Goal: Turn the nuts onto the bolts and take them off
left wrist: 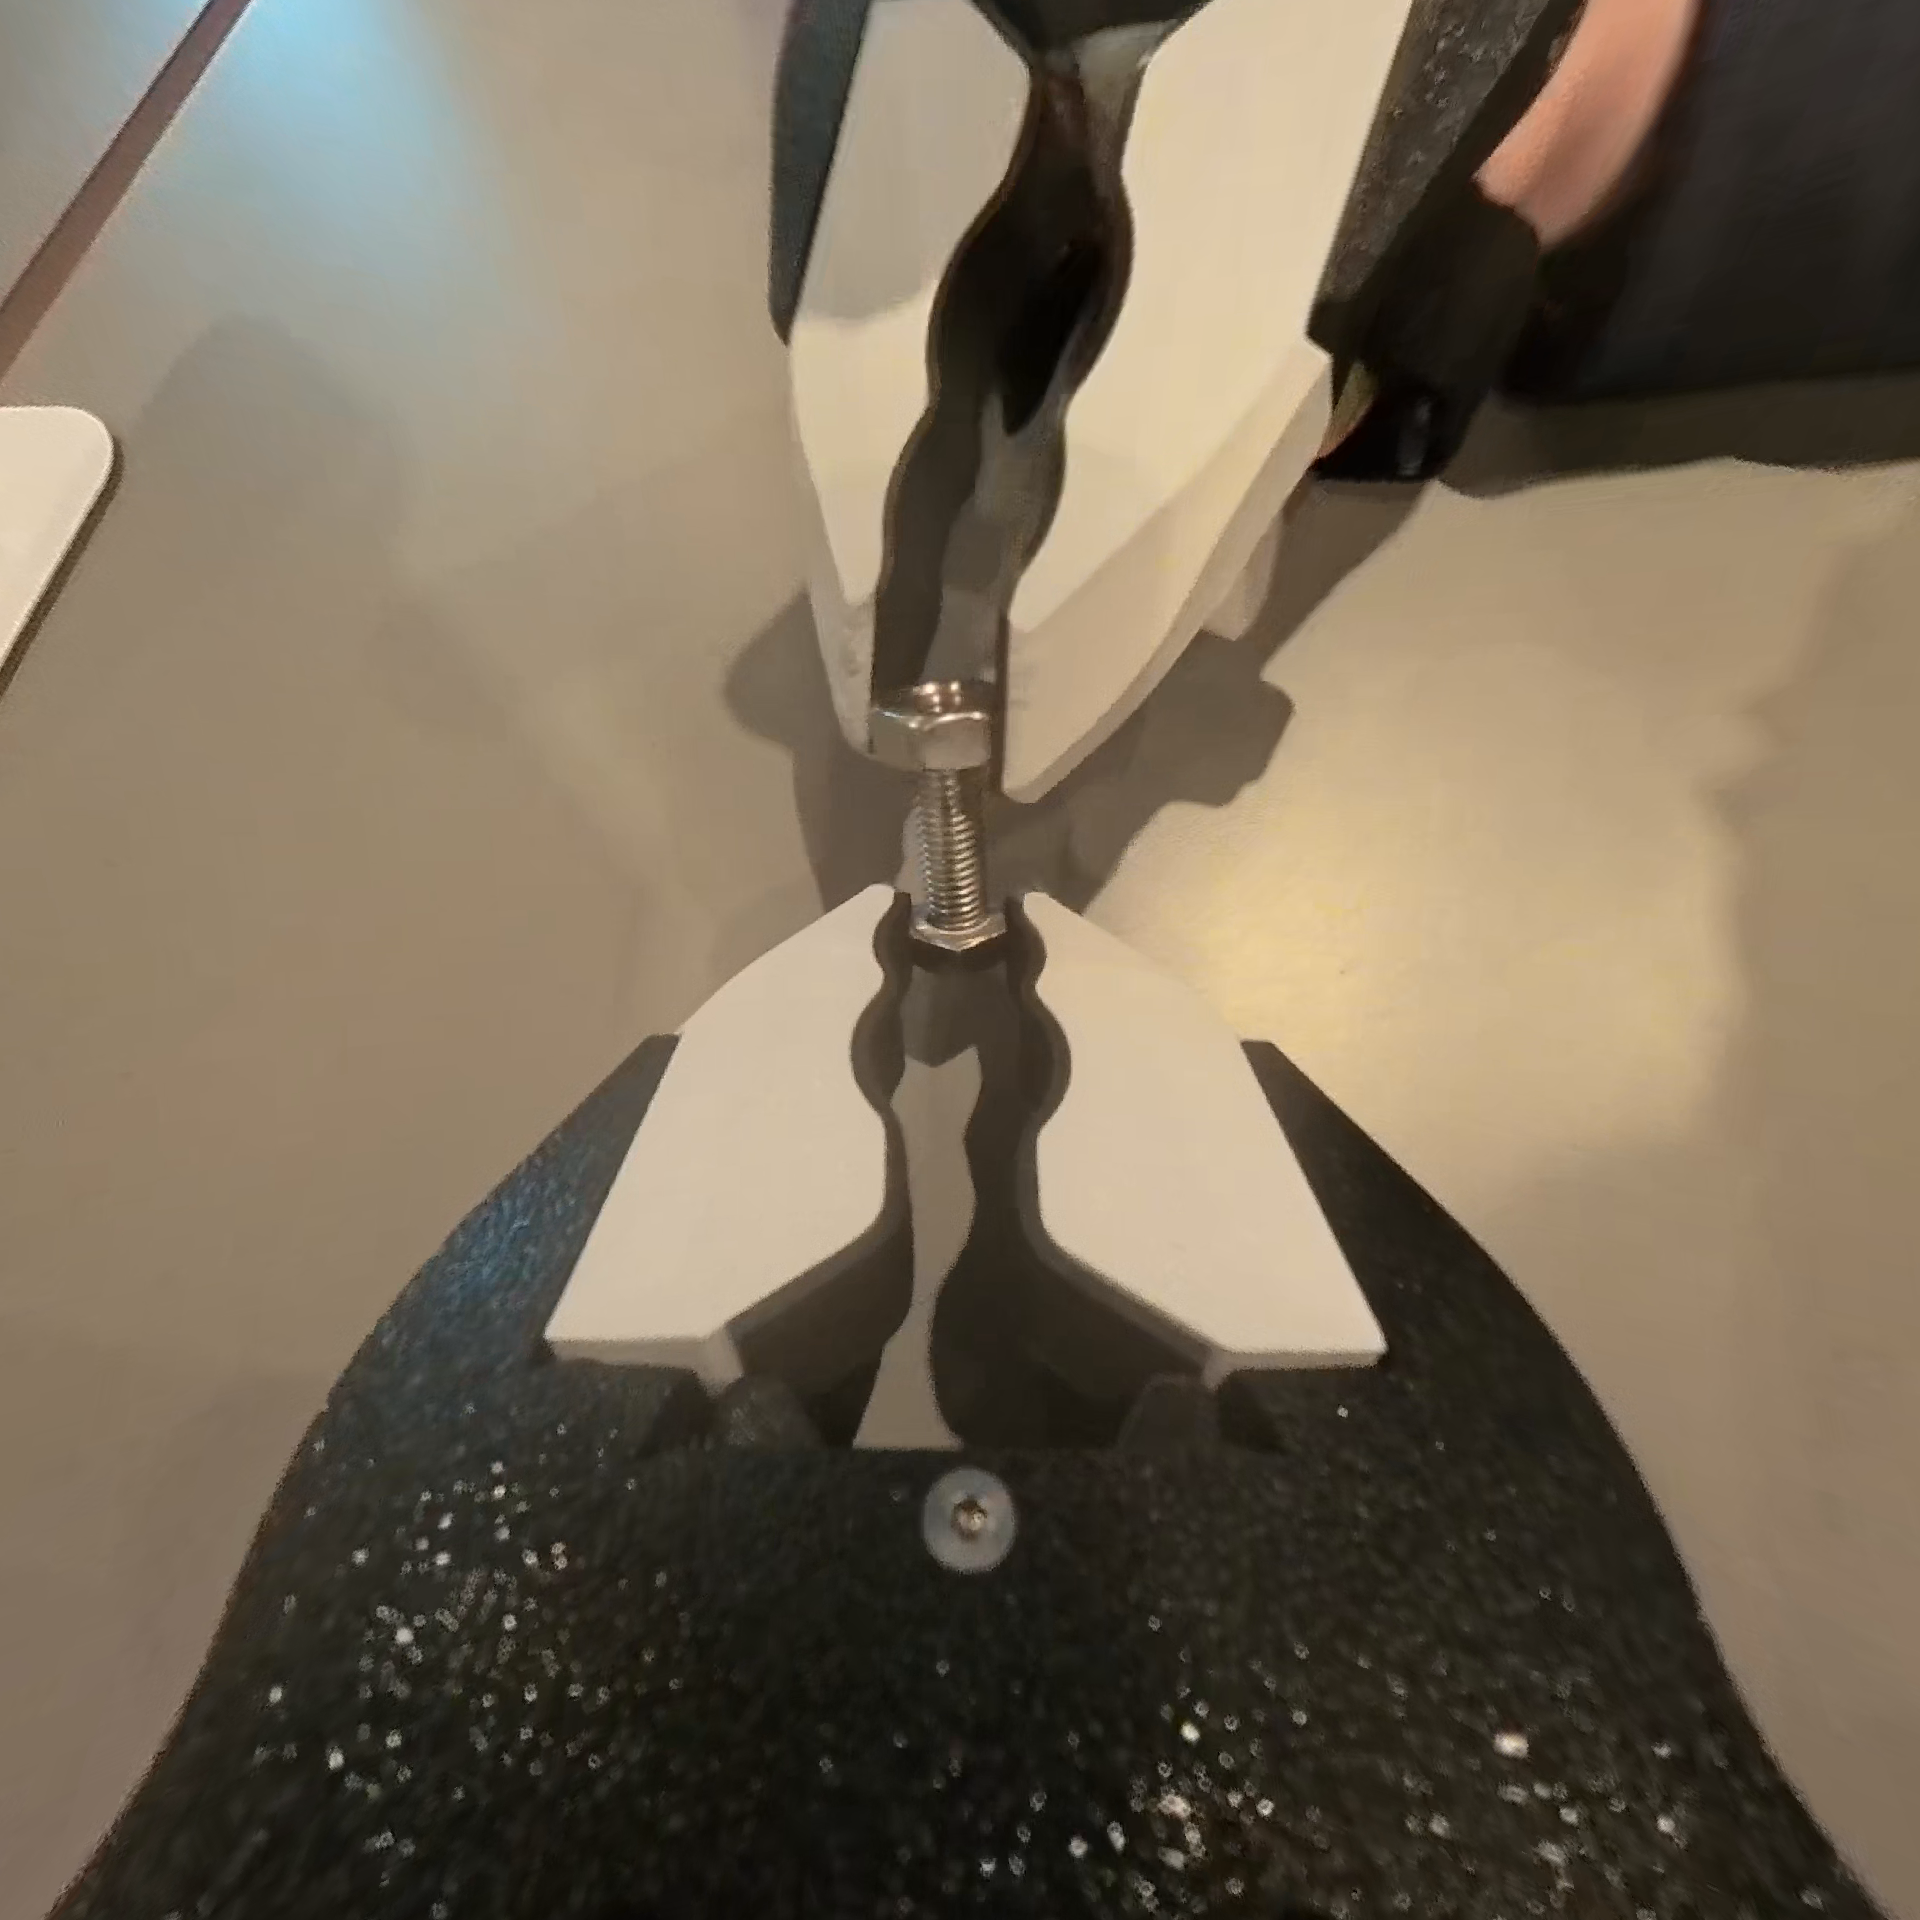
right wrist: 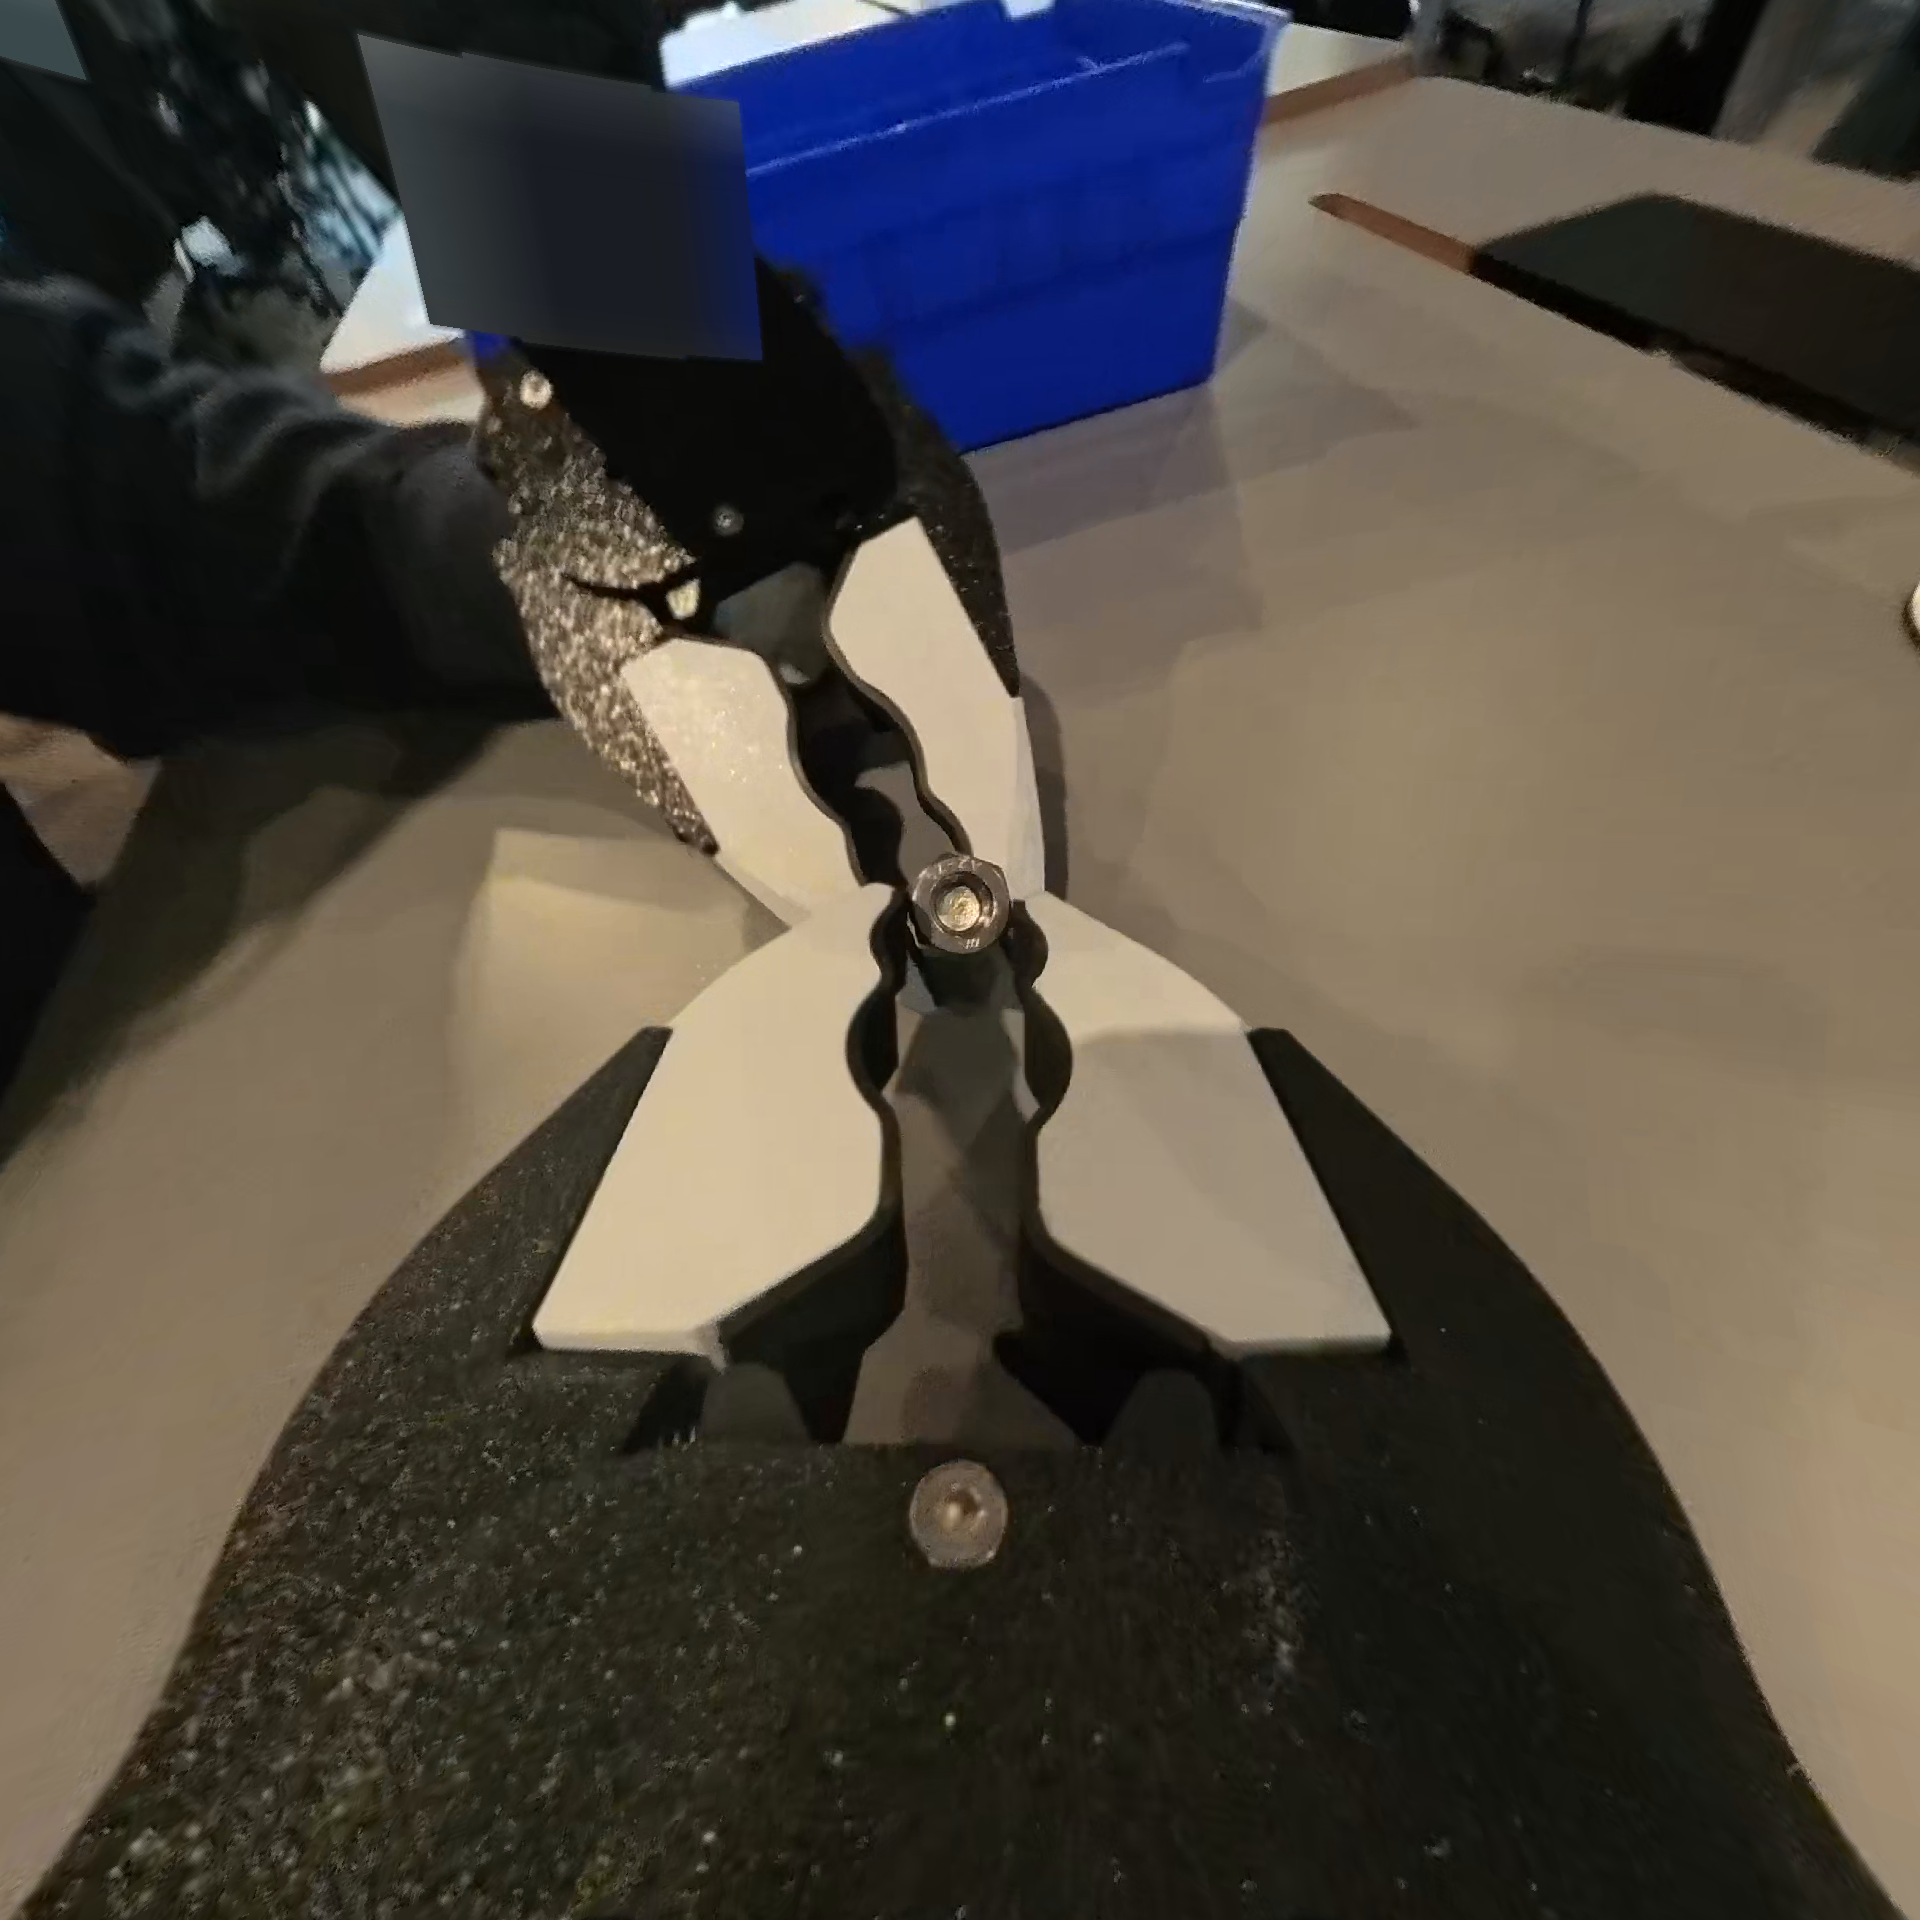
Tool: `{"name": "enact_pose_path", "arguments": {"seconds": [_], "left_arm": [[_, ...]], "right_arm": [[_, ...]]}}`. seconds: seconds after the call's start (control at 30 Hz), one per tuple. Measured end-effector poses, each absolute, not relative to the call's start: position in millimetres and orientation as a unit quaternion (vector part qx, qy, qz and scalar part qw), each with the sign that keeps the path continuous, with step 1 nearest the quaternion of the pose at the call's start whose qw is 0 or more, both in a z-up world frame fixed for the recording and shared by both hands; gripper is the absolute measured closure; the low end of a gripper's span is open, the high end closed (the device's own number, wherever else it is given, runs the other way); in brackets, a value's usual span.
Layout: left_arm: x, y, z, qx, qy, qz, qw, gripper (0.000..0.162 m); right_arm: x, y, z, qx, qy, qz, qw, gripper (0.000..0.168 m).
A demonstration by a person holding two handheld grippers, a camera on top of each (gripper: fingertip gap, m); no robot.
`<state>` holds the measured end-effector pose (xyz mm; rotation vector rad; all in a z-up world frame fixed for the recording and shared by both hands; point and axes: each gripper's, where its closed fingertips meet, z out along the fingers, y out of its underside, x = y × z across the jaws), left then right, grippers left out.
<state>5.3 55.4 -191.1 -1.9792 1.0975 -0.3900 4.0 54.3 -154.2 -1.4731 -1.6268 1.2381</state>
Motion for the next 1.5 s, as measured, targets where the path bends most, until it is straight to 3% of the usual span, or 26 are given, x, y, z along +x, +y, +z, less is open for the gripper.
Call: {"name": "enact_pose_path", "arguments": {"seconds": [0.47,0.6,0.83,1.13,1.23,1.4,1.5], "left_arm": [[10,52,-191,-0.777,0.447,-0.175,0.407,0.145],[9,52,-191,-0.782,0.434,-0.189,0.406,0.145],[9,52,-191,-0.782,0.437,-0.179,0.406,0.145],[8,52,-191,-0.783,0.435,-0.178,0.407,0.145],[8,52,-191,-0.784,0.435,-0.178,0.406,0.145],[9,52,-191,-0.783,0.438,-0.174,0.405,0.145],[9,52,-191,-0.783,0.439,-0.172,0.406,0.145]], "right_arm": [[7,51,-153,-0.351,-0.745,0.403,0.398,0.150],[4,54,-152,-0.381,-0.729,0.422,0.381,0.150],[4,63,-146,-0.554,-0.615,0.487,0.278,0.120],[7,72,-150,-0.628,-0.548,0.464,0.299,0.123],[24,73,-160,-0.622,-0.595,0.417,0.291,0.135],[15,60,-150,-0.610,-0.583,0.466,0.267,0.127],[8,55,-158,-0.618,-0.593,0.452,0.251,0.131]]}}
